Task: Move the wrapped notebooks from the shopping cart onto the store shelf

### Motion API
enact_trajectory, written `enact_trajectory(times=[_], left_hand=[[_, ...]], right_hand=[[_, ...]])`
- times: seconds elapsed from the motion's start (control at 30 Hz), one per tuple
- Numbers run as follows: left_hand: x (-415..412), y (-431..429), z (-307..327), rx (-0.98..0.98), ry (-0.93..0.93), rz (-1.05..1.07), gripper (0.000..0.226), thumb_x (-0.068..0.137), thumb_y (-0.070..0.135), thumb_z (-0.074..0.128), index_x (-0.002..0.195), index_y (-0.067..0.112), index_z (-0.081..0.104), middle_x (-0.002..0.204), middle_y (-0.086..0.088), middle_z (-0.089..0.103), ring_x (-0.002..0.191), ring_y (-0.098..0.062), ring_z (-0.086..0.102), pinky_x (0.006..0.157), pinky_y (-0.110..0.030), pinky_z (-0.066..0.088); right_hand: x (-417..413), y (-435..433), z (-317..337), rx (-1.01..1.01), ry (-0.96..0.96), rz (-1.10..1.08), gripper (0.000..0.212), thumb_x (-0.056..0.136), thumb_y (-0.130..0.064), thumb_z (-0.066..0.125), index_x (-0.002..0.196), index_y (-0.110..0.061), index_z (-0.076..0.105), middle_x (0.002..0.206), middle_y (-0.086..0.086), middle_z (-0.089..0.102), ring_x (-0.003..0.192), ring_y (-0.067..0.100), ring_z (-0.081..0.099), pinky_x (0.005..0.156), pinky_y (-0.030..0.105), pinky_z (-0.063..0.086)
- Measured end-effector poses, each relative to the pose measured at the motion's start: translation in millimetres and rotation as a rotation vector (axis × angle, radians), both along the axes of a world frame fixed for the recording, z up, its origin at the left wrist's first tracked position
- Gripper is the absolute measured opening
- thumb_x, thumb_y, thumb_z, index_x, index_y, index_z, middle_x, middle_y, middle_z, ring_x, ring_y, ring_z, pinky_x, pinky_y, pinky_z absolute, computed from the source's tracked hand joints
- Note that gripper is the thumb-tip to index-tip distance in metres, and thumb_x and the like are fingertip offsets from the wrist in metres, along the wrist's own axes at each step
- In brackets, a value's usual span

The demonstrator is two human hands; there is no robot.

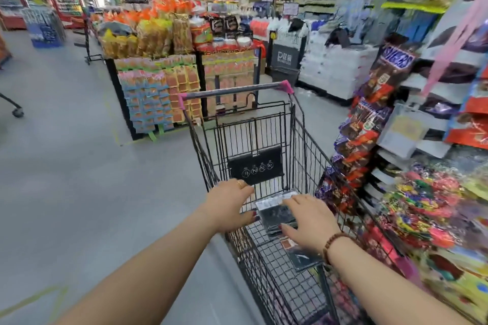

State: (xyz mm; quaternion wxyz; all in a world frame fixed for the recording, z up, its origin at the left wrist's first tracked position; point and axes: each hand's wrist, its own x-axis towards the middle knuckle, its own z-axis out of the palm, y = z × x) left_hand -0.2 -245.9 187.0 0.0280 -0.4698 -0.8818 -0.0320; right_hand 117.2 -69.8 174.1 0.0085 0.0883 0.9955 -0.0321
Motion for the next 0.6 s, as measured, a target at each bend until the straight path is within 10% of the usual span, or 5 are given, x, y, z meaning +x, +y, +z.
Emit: enact_trajectory(times=[0.6], left_hand=[[-140.8, 104.4, -54.8, -0.091, -0.143, -0.456, 0.046, 0.081, 0.041, 0.050, 0.121, 0.018, 0.056, 0.114, -0.002, 0.061, 0.106, -0.021, 0.054, 0.093, -0.036, 0.045]], right_hand=[[-42.4, 32.0, -61.2, -0.086, -0.134, -0.518, 0.051, 0.085, -0.051, 0.046, 0.129, -0.024, 0.046, 0.123, -0.001, 0.054, 0.115, 0.022, 0.046, 0.095, 0.036, 0.040]])
